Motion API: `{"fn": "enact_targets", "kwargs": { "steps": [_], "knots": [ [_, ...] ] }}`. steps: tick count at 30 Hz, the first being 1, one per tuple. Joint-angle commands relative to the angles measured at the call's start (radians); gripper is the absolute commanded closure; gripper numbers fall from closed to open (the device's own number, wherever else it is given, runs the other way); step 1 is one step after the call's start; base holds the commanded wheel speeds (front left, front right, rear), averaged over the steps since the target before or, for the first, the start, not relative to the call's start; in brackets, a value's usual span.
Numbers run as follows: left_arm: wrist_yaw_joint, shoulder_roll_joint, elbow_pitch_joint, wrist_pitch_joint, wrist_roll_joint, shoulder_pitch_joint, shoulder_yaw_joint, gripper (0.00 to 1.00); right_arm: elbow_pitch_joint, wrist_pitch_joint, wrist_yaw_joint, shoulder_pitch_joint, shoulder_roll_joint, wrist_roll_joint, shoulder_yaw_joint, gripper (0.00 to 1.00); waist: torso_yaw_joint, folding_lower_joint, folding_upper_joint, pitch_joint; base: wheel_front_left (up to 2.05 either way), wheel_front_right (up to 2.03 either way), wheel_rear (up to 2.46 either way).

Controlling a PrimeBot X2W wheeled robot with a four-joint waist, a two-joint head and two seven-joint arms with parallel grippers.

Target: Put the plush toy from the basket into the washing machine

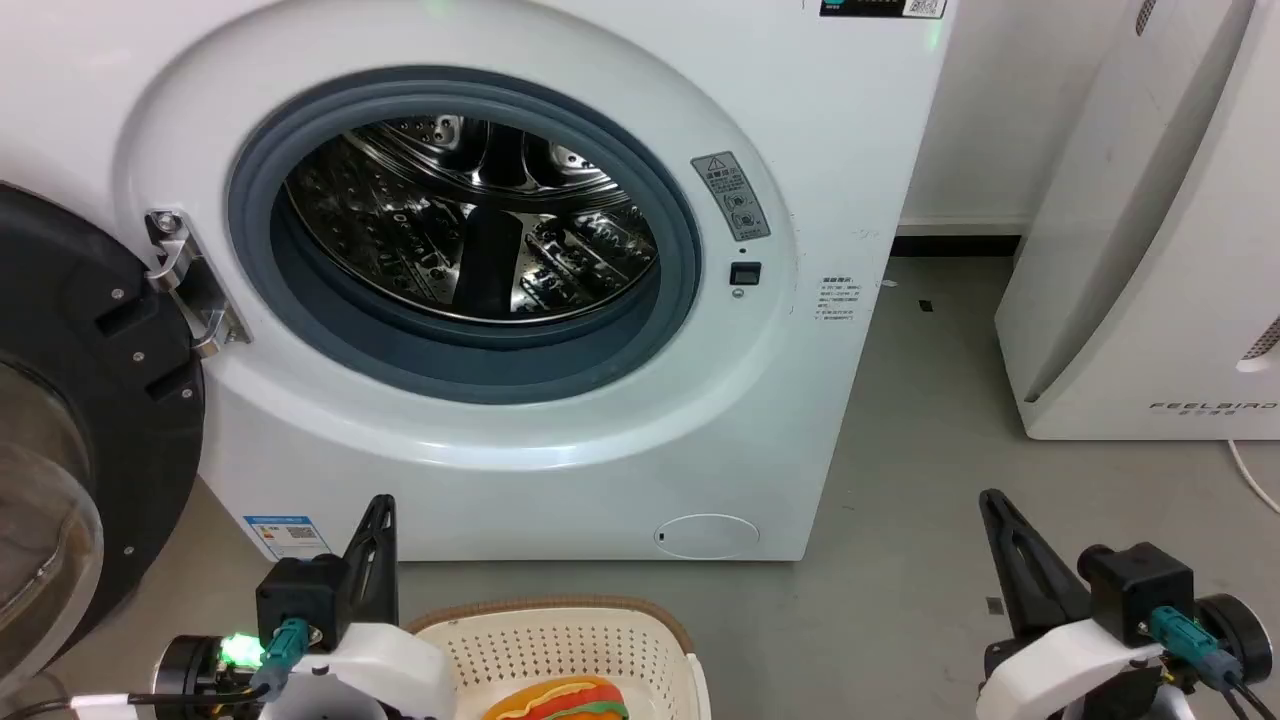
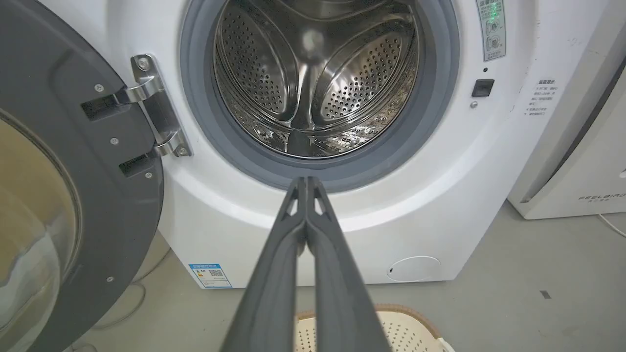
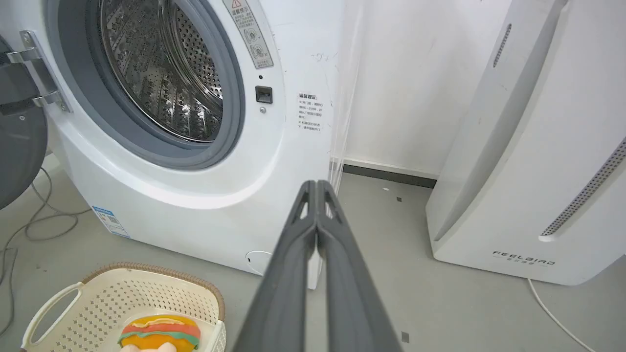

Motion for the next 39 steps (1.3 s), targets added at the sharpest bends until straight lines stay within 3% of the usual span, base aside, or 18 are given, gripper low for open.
{"fn": "enact_targets", "kwargs": {
  "steps": [1, 28, 29, 39],
  "knots": [
    [-0.005, 0.000, -0.004, 0.000, 0.003, -0.015, 0.003, 1.00, 0.002, 0.001, -0.001, -0.014, 0.000, -0.008, 0.000, 1.00, 0.000, -0.0001, 0.0000, 0.000, 0.00, 0.00, 0.00],
    [-0.005, 0.000, -0.004, 0.000, 0.003, -0.015, 0.003, 1.00, 0.002, 0.001, -0.001, -0.014, 0.000, -0.008, 0.000, 1.00, 0.000, -0.0001, 0.0000, 0.000, 0.00, 0.00, 0.00],
    [0.001, 0.000, 0.000, 0.000, 0.000, 0.000, 0.000, 0.00, 0.000, -0.001, 0.000, 0.000, 0.000, 0.001, 0.000, 0.00, 0.000, 0.0000, 0.0000, 0.000, 0.00, 0.00, 0.00],
    [0.015, 0.000, 0.005, -0.014, -0.007, -0.004, -0.009, 0.00, -0.004, -0.015, 0.000, 0.001, 0.000, 0.012, -0.011, 0.00, 0.000, 0.0000, 0.0000, 0.004, 0.00, 0.00, 0.00]
  ]
}}
